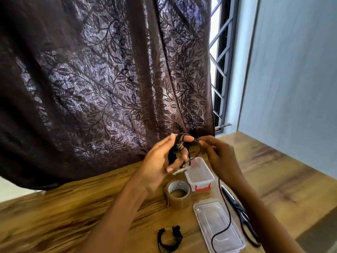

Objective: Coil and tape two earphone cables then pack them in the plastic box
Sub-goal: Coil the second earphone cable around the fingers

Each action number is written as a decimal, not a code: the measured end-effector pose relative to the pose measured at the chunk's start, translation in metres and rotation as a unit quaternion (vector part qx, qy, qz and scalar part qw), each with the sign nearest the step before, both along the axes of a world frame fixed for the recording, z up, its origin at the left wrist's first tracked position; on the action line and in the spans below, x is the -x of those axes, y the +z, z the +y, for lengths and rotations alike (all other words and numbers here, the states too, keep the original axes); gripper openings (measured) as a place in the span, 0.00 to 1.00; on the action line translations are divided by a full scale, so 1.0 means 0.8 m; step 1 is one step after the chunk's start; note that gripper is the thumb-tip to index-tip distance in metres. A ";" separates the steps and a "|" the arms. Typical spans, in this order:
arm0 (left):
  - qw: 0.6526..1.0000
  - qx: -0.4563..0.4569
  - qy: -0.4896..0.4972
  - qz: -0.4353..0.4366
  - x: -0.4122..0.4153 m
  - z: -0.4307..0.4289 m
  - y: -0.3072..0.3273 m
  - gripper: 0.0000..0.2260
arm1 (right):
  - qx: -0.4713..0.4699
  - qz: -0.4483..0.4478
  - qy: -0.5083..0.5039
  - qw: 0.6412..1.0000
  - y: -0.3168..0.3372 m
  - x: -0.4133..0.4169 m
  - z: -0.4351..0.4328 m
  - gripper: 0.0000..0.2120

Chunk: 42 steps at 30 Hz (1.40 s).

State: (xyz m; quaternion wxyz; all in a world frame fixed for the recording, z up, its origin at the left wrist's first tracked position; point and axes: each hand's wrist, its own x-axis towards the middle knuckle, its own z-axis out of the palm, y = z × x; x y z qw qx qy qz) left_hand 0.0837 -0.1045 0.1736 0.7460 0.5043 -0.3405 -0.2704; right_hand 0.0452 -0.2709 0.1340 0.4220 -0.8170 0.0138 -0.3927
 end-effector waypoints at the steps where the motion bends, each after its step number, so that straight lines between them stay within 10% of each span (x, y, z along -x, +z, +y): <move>1: 1.000 0.012 0.005 0.006 -0.002 -0.001 0.001 0.18 | -0.002 0.005 0.002 1.000 -0.009 0.000 0.007 0.07; 14: 0.989 0.051 0.134 0.023 -0.015 -0.005 -0.004 0.13 | 0.145 0.133 0.068 0.978 -0.048 0.037 0.080 0.19; 24: 0.962 -0.131 0.195 -0.136 -0.010 -0.007 -0.034 0.12 | 0.297 -0.020 0.034 0.954 0.015 0.045 0.060 0.10; 33: 0.990 -0.099 0.067 -0.077 0.019 0.003 -0.024 0.14 | 0.061 -0.005 0.109 0.992 0.056 0.020 0.023 0.04; 42: 0.999 -0.051 0.009 -0.003 0.018 0.009 -0.013 0.13 | -0.238 0.092 0.239 0.937 0.005 0.008 0.031 0.08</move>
